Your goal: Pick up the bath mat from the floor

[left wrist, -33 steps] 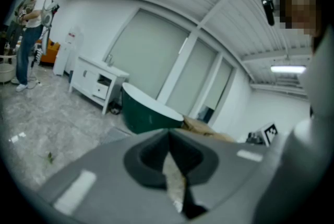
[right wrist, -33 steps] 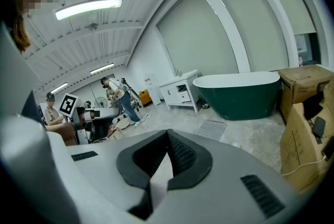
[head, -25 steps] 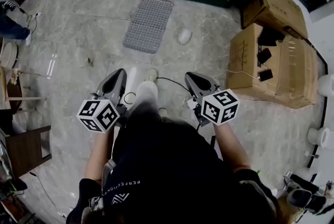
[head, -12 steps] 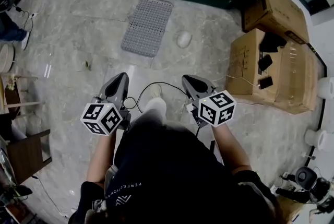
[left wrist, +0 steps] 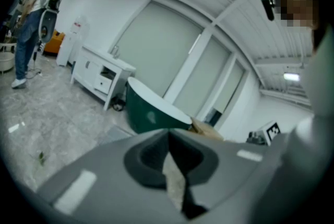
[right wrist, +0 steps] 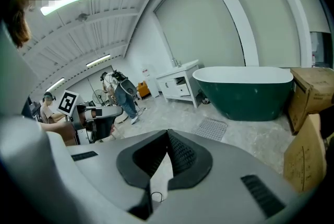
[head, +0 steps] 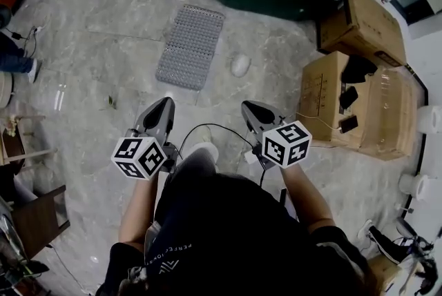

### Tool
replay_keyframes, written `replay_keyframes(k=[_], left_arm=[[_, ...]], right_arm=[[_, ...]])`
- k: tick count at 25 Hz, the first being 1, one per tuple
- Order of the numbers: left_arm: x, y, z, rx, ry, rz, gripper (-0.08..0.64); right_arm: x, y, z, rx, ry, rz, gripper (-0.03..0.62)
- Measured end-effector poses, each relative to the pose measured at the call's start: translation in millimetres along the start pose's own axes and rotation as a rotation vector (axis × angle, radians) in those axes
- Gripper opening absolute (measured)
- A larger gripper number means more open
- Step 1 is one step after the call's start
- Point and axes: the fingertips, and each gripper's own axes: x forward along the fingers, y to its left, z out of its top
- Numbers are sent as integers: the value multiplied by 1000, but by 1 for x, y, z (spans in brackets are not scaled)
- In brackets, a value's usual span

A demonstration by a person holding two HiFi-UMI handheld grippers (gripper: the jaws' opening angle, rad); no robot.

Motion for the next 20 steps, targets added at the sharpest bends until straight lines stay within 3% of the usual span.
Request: replay_keyframes(k=[4, 12, 20], left_arm=[[17, 21, 13, -31, 1, 11, 6], [44, 58, 49, -15, -9, 9, 6], [68, 66, 57, 69, 29, 6, 6]], right_arm=[[27, -8, 18, -12, 16, 4, -3], [71, -25, 59, -30, 35, 16, -3], [92, -43, 74, -13, 29, 0, -3]])
